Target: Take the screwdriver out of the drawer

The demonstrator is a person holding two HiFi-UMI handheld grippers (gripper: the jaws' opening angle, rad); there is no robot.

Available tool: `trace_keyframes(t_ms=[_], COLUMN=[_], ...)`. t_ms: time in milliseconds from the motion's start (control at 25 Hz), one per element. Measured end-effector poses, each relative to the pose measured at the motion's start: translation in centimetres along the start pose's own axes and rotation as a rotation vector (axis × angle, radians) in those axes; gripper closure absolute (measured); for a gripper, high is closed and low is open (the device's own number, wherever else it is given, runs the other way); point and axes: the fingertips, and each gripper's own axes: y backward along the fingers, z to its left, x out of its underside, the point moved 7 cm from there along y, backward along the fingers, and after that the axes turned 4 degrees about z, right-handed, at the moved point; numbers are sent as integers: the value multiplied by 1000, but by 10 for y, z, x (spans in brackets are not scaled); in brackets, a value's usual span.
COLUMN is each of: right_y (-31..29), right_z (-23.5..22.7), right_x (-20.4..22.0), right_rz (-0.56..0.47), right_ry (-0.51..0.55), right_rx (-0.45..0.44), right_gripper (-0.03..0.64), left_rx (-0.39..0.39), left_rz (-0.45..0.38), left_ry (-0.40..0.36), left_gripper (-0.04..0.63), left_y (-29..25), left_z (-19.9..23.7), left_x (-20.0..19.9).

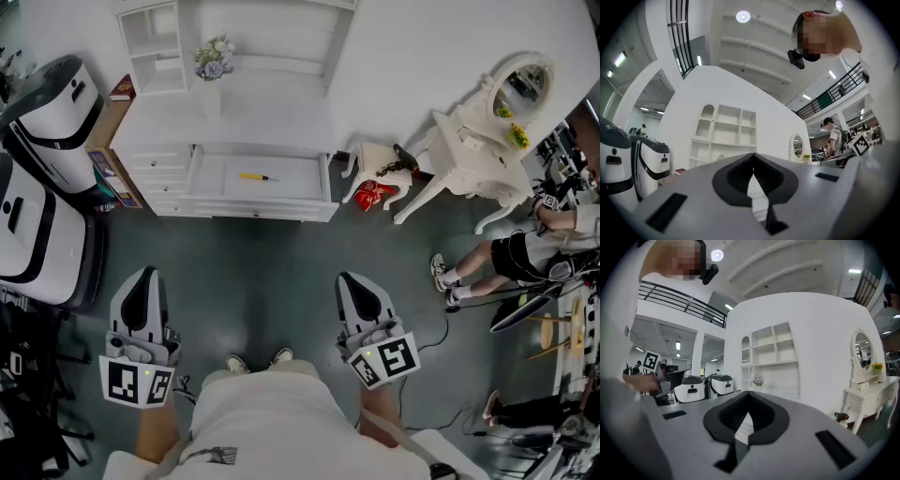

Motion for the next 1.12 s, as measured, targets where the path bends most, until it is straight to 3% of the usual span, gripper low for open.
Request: trace_keyframes(t_ms=[560,840,1120], right_y=[8,13,20], right_z=[-25,-48,-78], right_x=[4,4,14], right_rz=[9,-44,-42], right_ry=[12,-27,-73], right_rx=[-64,-102,-89], right_gripper=[607,607,607], left_rx=[-76,-54,-44], left_rz=[-19,0,-16], left_ry=[-28,-13,-51], left_gripper=[580,571,292], left_y=[2,-8,-20], left_z=[-15,-35,-54], left_x=[-5,6,6])
